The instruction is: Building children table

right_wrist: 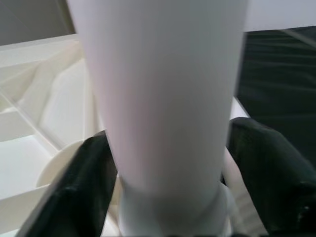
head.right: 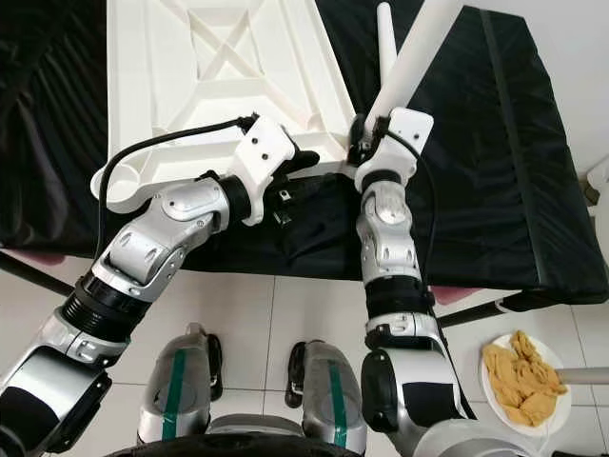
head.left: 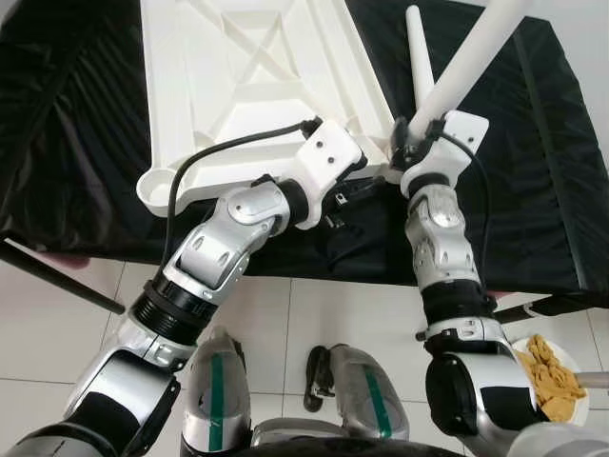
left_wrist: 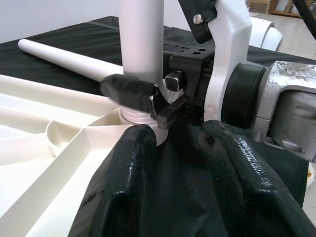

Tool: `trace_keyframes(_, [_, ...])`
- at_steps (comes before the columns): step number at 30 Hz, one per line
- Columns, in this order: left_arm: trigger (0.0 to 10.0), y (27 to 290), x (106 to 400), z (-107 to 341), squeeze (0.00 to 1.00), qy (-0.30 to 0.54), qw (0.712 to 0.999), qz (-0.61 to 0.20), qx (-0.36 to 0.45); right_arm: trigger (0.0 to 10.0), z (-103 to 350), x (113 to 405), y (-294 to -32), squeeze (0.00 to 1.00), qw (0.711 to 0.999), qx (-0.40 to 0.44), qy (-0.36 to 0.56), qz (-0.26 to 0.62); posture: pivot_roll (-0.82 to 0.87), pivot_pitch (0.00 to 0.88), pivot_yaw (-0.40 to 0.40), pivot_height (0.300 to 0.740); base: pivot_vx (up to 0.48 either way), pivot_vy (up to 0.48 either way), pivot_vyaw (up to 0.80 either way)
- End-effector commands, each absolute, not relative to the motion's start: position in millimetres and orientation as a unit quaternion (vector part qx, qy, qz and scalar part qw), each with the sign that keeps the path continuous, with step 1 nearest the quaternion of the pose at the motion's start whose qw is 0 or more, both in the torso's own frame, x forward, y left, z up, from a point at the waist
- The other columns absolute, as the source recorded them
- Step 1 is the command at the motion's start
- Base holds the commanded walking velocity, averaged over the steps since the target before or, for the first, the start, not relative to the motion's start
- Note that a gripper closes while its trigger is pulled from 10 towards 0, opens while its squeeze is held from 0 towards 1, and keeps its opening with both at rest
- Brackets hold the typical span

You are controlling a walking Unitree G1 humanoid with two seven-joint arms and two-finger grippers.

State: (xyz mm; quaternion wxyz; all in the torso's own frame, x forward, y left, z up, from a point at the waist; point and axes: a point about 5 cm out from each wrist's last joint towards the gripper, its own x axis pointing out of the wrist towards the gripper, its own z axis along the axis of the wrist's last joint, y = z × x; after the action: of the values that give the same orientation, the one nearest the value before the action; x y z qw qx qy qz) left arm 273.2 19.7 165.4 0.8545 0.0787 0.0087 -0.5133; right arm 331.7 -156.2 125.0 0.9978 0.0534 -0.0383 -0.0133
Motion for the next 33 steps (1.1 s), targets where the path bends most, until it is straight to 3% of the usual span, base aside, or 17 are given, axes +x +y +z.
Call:
trace_keyframes(1, [10.0, 14.9, 267.8, 164.0, 0.00, 0.008, 0.831, -0.550, 0.085, 10.0, 126.4, 331.9, -162.0, 1.00, 0.997, 0.061, -0.040, 0.016, 0.03, 0.000, -0.079, 0.740, 0.000, 0.000, 0.00])
trace_keyframes(3, [10.0, 14.5, 267.7, 164.1, 0.00, 0.008, 0.831, -0.550, 0.085, 10.0, 127.7, 332.6, -166.5, 1.00, 0.997, 0.051, -0.042, 0.035, 0.03, 0.000, -0.079, 0.740, 0.000, 0.000, 0.00])
trace_keyframes(4, [10.0, 14.2, 267.7, 164.2, 0.00, 0.007, 0.830, -0.551, 0.085, 10.0, 129.2, 333.1, -170.4, 0.00, 0.997, 0.047, -0.042, 0.054, 0.03, 0.000, -0.077, 0.740, 0.000, 0.000, 0.00])
trace_keyframes(13, [10.0, 13.8, 267.8, 164.8, 0.00, 0.007, 0.829, -0.553, 0.085, 10.0, 137.2, 334.5, -184.0, 0.00, 0.987, 0.005, -0.050, 0.154, 0.02, 0.000, -0.067, 0.740, 0.000, 0.000, 0.00])
trace_keyframes(14, [10.0, 14.3, 268.3, 166.1, 0.00, 0.006, 0.829, -0.553, 0.086, 10.0, 137.9, 334.1, -190.9, 0.00, 0.972, -0.022, -0.040, 0.230, 0.02, 0.000, -0.064, 0.740, 0.000, 0.000, 0.00])
trace_keyframes(15, [10.0, 14.7, 268.5, 166.7, 0.00, 0.005, 0.829, -0.553, 0.087, 10.0, 138.1, 334.1, -193.8, 0.00, 0.966, -0.024, -0.035, 0.253, 0.02, 0.000, -0.063, 0.740, 0.000, 0.000, 0.00])
trace_keyframes(22, [10.0, 16.0, 269.0, 167.6, 0.00, 0.005, 0.830, -0.551, 0.087, 10.0, 140.7, 337.5, -199.7, 0.00, 0.959, -0.028, -0.030, 0.281, 0.03, 0.000, -0.061, 0.740, 0.000, 0.000, 0.00])
trace_keyframes(23, [10.0, 16.5, 269.4, 167.9, 0.00, 0.004, 0.830, -0.550, 0.088, 2.9, 141.8, 339.0, -201.2, 0.00, 0.957, -0.027, -0.029, 0.286, 0.03, 0.000, -0.062, 0.740, 0.000, 0.000, 0.00])
trace_keyframes(24, [10.0, 16.9, 269.7, 168.5, 0.00, 0.004, 0.831, -0.549, 0.087, 0.0, 142.3, 340.1, -202.8, 0.00, 0.956, -0.025, -0.028, 0.290, 0.03, 0.004, -0.062, 0.740, 0.000, 0.000, 0.00])
trace_keyframes(33, [10.0, 18.6, 270.7, 169.6, 0.00, 0.004, 0.834, -0.545, 0.087, 0.0, 140.4, 340.5, -206.8, 0.00, 0.954, -0.019, -0.022, 0.298, 0.03, 0.013, -0.057, 0.740, 0.000, 0.000, 0.00])
